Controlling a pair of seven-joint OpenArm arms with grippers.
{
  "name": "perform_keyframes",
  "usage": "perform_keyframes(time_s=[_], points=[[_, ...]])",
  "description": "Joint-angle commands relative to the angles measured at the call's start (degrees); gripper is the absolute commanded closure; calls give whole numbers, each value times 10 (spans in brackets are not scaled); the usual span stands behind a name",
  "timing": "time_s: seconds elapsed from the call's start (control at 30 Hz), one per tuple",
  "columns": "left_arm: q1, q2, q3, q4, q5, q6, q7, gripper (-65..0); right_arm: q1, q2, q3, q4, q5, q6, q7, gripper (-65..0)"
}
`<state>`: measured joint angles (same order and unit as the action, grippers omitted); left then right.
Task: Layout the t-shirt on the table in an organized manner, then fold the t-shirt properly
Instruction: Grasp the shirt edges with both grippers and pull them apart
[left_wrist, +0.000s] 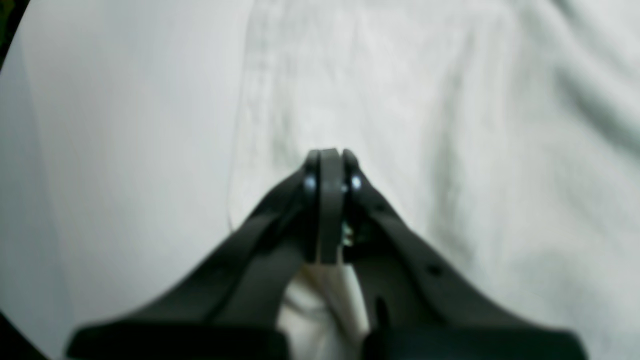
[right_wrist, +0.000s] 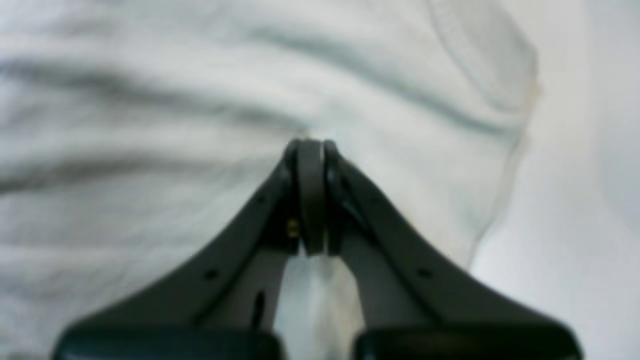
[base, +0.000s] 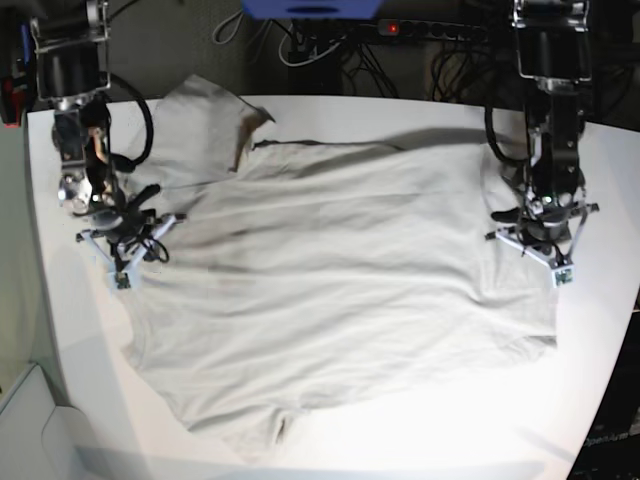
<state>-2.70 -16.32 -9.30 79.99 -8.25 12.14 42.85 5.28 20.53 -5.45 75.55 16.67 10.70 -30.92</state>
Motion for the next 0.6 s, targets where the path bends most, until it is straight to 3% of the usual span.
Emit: perform_keyframes(time_s=[0.0, 0.23, 0.33, 0.57], points=[[-21, -7, -3, -13, 2, 2, -7, -4, -4, 13, 1, 37, 4, -4, 10, 0], [-101, -7, -2, -128, 5, 2, -17, -4, -124, 10, 0, 230, 4, -4, -24, 0], [-122, -7, 24, -172, 5, 2, -58, -4, -166, -7, 2, 270, 4, -4, -24, 0], [-186, -7, 102, -315, 6, 2, -170, -4, -216, -9, 3, 279, 4, -4, -23, 0]])
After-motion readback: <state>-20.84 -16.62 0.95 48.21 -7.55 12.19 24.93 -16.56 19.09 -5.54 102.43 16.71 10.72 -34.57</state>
